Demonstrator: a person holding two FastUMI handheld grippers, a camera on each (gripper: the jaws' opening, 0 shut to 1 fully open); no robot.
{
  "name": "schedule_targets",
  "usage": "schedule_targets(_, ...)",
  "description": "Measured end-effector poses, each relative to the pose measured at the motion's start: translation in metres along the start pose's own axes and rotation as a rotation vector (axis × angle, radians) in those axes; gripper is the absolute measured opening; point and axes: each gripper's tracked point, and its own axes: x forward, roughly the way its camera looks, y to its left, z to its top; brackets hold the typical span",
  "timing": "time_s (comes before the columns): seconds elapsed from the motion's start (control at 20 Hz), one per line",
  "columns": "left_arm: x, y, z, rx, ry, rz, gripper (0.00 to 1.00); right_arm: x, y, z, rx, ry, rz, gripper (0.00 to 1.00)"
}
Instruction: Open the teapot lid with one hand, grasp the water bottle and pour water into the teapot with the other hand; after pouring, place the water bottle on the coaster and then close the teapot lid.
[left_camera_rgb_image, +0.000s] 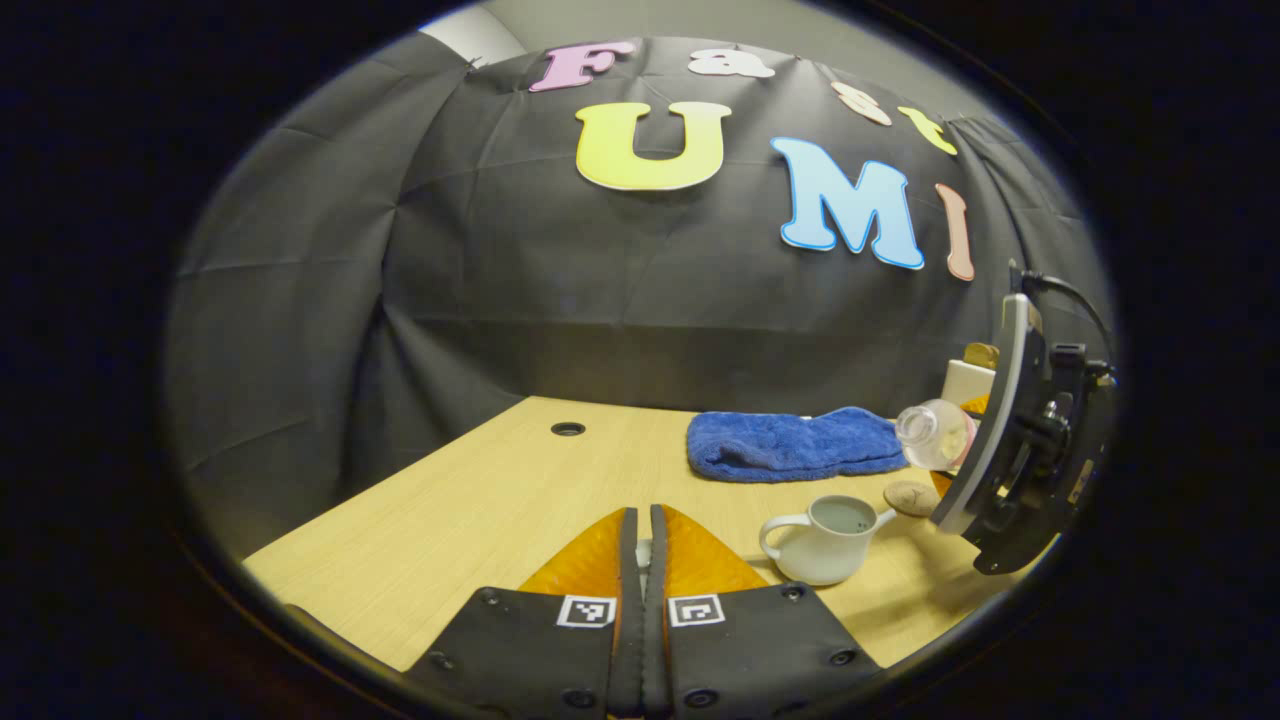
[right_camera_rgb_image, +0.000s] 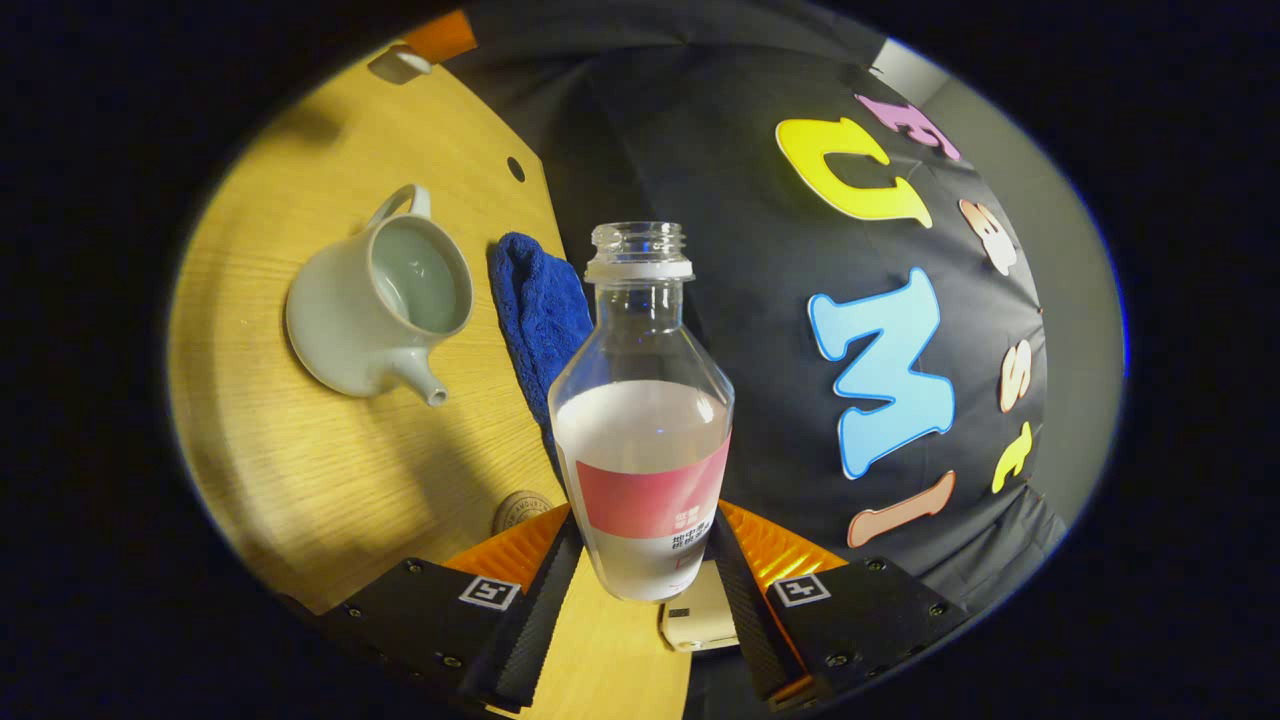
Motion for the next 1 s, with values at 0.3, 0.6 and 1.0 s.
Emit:
schedule_targets(0.3, 0.0, 0.004, -0.003, -0.005, 0.004, 0.002, 0.04, 0.007, -0.005, 0.002, -0.153, -0.011, -0.044, 0.77)
schedule_targets(0.6, -0.001, 0.005, -0.003, -0.001, 0.001, 0.001, 0.05, 0.012, -0.011, 0.009, -0.279, -0.034, -0.094, 0.76)
schedule_targets(1.0, 0.0, 0.005, -0.01, 0.002, 0.011, -0.002, 0.06, 0.012, -0.025, 0.023, -0.467, -0.069, -0.206, 0.76)
